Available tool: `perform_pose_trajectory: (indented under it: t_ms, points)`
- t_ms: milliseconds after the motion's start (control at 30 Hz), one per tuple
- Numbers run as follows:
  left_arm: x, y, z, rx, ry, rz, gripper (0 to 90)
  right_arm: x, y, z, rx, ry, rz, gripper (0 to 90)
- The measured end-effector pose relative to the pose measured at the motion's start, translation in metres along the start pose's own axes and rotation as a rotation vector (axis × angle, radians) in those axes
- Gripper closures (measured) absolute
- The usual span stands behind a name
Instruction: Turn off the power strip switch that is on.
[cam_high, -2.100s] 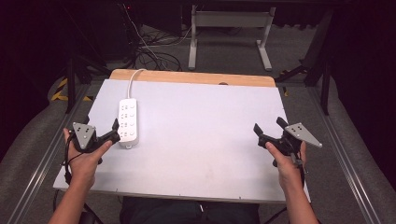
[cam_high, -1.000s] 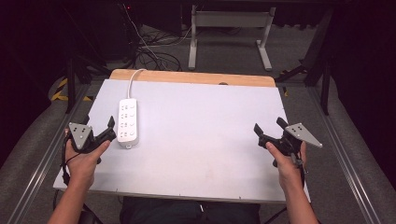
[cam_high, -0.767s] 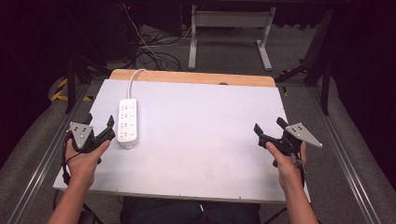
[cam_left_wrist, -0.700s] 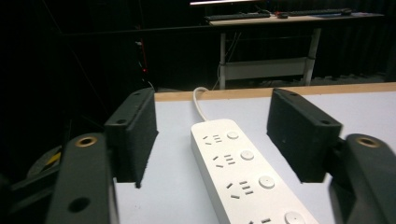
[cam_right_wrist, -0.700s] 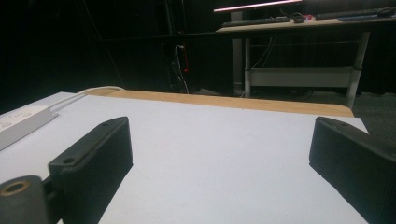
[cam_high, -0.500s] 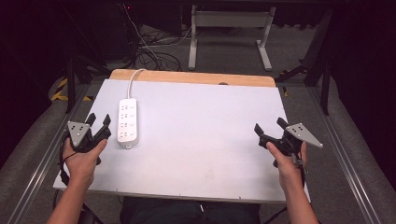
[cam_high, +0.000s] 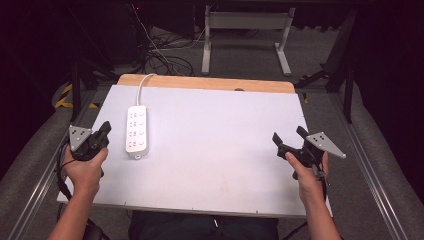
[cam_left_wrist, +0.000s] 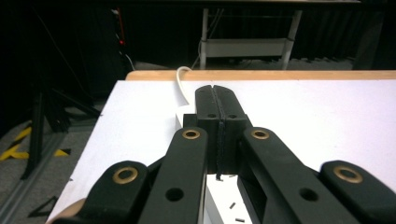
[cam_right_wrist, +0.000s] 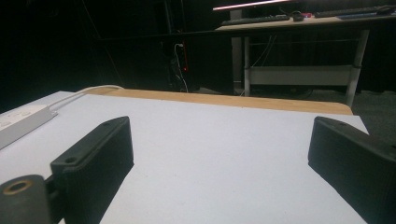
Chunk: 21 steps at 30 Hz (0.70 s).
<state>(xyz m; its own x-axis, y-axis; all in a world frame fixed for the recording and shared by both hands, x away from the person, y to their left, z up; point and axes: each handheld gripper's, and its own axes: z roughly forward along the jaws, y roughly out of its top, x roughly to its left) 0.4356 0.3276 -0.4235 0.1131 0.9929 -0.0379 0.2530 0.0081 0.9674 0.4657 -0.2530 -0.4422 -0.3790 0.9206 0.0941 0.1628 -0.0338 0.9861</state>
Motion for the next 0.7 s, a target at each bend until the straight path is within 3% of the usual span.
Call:
perform_pose_trajectory:
  t_ms: [133,367,700]
  points:
    - [0.001,0.006,0.002,0.011,-0.016,-0.009,90.0,0.001,0.0,0.0,0.0,0.0,-0.001,7.3]
    - [-0.001,0.022,0.012,0.057,-0.03,0.03,90.0,0.0,-0.001,-0.002,-0.001,0.002,0.01,7.5]
    - [-0.006,0.04,0.046,0.112,-0.063,0.079,90.0,0.0,0.0,-0.002,0.0,0.0,0.005,7.9]
